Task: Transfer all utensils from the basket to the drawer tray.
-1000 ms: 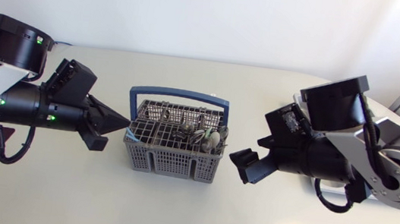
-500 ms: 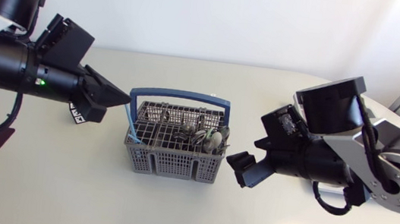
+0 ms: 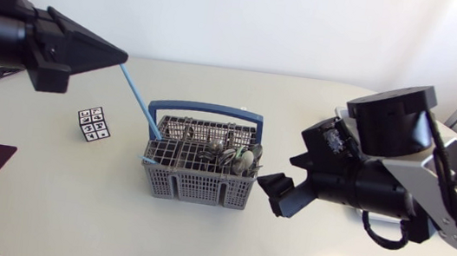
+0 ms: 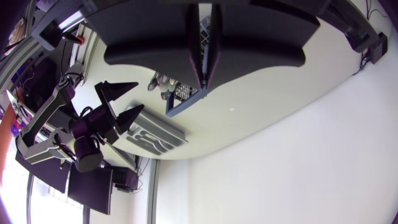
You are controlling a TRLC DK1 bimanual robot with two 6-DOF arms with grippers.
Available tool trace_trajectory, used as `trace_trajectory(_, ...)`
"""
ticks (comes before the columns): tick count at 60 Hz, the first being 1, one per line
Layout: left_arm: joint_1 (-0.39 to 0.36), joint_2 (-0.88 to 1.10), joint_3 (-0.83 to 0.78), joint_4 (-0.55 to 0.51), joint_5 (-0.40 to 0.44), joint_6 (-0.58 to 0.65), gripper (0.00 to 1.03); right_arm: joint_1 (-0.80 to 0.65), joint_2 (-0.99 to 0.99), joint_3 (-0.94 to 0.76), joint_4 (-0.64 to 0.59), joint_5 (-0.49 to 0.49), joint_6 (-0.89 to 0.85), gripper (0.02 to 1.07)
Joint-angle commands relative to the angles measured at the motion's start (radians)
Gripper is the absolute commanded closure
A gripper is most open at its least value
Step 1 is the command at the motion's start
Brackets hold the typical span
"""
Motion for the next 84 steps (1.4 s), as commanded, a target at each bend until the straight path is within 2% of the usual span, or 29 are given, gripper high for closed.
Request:
trace_trajectory(1, 0.001, -0.043, 0.015, 0.031, 0.002, -0.061, 1.0, 0.026, -0.053, -0.017, 0.011, 0.024, -0.046, 0.07)
trace_trajectory(10, -0.053, -0.022, -0.005, 0.068, 0.007, -0.157, 1.0, 0.095, -0.109, 0.038, -0.002, 0.014, -0.048, 0.07)
trace_trajectory(24, -0.133, 0.084, -0.01, 0.091, 0.089, -0.25, 1.0, 0.176, -0.03, 0.145, -0.011, -0.007, -0.075, 0.07)
trace_trajectory(35, -0.13, 0.19, 0.022, 0.068, 0.231, -0.276, 1.0, 0.23, 0.05, 0.205, -0.009, -0.015, -0.112, 0.17)
trace_trajectory(44, -0.131, 0.244, 0.065, 0.044, 0.266, -0.289, 1.0, 0.239, 0.093, 0.241, -0.014, -0.024, -0.127, 0.17)
trace_trajectory(49, -0.133, 0.256, 0.085, 0.042, 0.272, -0.3, 1.0, 0.242, 0.098, 0.245, -0.014, -0.032, -0.132, 0.25)
trace_trajectory(59, -0.133, 0.276, 0.105, 0.036, 0.296, -0.32, 1.0, 0.244, 0.113, 0.233, -0.006, -0.033, -0.134, 0.25)
trace_trajectory(76, -0.134, 0.296, 0.118, 0.034, 0.295, -0.331, 1.0, 0.227, 0.134, 0.201, 0.047, -0.033, -0.127, 0.66)
trace_trajectory(80, -0.134, 0.296, 0.118, 0.034, 0.295, -0.332, 1.0, 0.225, 0.147, 0.202, 0.049, -0.035, -0.123, 0.71)
trace_trajectory(84, -0.136, 0.297, 0.116, 0.036, 0.295, -0.332, 1.0, 0.219, 0.162, 0.204, 0.05, -0.042, -0.112, 0.71)
